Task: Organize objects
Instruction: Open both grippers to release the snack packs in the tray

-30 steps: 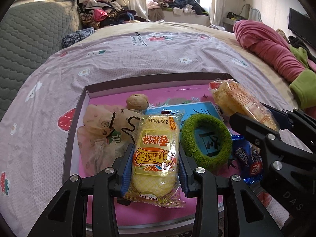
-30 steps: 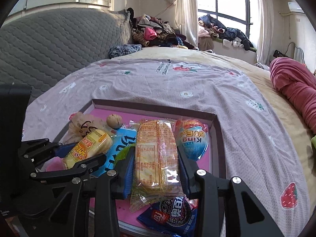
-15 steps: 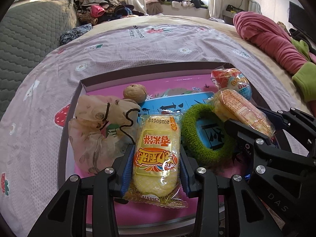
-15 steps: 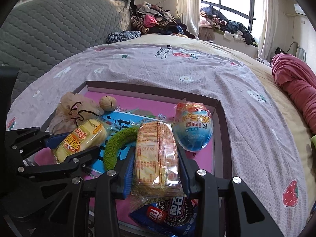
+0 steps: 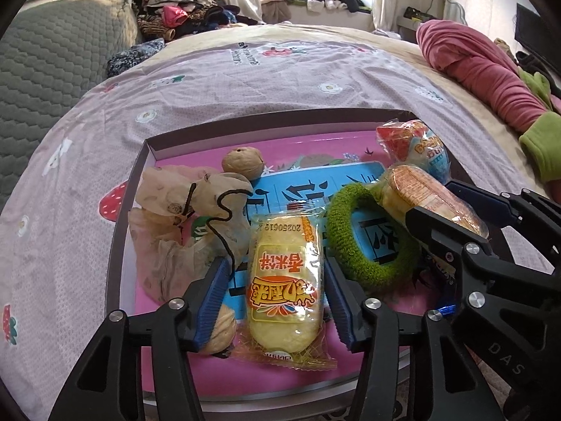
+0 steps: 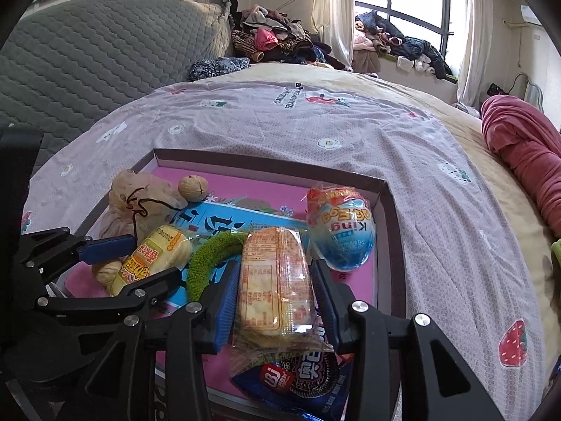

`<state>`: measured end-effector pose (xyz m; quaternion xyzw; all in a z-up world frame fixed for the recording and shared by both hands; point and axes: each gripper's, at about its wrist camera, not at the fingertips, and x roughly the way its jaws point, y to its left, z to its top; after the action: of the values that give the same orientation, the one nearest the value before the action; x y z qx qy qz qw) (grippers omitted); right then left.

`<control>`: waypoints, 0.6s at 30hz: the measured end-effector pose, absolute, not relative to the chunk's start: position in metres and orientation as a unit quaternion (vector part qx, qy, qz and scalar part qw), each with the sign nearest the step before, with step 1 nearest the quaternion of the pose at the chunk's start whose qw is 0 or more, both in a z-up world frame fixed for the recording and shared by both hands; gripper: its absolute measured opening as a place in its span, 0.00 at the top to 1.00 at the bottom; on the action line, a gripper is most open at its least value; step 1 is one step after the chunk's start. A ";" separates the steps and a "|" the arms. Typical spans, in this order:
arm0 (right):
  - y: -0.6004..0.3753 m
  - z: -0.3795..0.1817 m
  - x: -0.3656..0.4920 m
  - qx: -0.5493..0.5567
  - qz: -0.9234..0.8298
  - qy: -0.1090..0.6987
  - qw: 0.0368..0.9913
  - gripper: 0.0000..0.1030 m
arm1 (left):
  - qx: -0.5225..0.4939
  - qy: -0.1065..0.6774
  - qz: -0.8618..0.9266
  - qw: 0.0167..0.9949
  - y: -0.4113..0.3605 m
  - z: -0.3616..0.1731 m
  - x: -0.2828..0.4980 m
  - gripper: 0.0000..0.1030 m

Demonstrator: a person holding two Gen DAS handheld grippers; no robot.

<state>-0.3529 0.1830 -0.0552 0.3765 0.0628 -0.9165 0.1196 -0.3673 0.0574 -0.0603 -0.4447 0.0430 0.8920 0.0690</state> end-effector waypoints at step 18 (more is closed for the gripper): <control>0.191 -0.038 -0.346 0.357 -0.926 0.045 0.117 0.43 | -0.453 0.041 0.888 0.067 0.055 -0.057 -0.366 0.25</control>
<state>-0.3462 0.1906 -0.0375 0.3568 0.0453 -0.9258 0.1165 -0.3661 0.0545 -0.0571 -0.4528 0.0409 0.8881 0.0673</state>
